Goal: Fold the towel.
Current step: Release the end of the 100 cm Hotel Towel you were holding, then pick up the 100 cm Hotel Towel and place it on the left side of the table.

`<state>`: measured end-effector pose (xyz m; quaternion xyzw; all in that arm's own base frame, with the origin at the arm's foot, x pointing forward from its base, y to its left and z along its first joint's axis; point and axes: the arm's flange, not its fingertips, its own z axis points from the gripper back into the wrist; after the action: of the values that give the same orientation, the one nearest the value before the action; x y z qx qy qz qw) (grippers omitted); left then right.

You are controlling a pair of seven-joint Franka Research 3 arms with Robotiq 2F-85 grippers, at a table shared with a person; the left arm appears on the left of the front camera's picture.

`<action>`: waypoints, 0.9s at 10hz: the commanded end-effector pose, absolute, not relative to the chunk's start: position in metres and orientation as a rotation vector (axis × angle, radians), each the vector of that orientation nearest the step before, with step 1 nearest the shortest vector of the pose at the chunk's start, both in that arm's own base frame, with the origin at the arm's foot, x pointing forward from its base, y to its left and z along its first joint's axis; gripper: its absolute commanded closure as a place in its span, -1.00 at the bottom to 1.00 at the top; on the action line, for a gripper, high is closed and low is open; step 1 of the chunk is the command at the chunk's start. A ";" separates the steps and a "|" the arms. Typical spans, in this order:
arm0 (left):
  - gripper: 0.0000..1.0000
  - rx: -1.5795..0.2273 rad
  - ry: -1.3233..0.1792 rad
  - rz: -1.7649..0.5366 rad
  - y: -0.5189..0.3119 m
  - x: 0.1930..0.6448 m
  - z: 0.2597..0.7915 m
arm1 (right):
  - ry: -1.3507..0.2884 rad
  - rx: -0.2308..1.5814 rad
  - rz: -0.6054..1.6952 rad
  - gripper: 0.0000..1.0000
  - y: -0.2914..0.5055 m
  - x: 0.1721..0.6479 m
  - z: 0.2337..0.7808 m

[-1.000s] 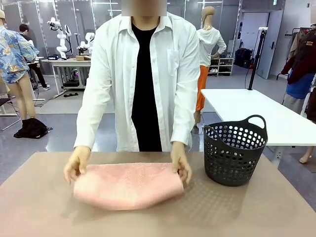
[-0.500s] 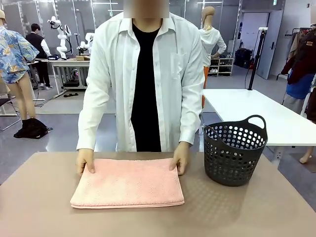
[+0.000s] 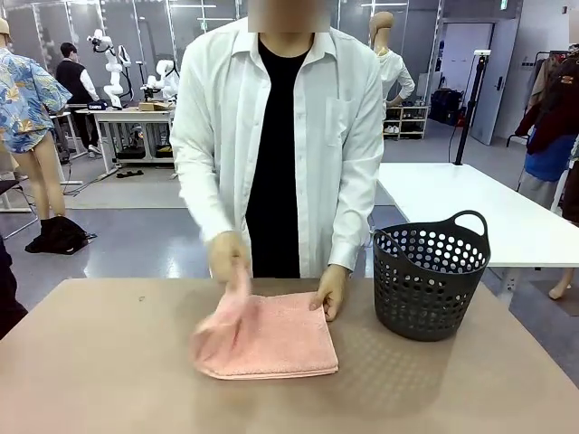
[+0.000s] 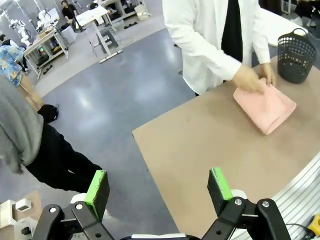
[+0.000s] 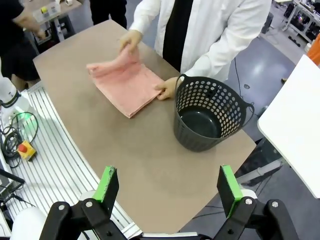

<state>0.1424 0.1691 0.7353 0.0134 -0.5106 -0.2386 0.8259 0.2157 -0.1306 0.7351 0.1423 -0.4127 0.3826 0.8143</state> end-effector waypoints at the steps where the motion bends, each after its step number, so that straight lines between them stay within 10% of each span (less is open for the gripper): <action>1: -1.00 0.040 -1.089 -0.505 0.172 0.135 0.737 | -0.882 0.303 0.814 -1.00 -0.132 0.215 0.738; 9: -1.00 0.040 -1.089 -0.505 0.172 0.135 0.737 | -0.882 0.303 0.814 -1.00 -0.132 0.215 0.738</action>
<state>0.1382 0.1707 0.7361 0.0142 -0.5160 -0.2421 0.8215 0.2149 -0.1311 0.7369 0.1412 -0.4142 0.3824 0.8138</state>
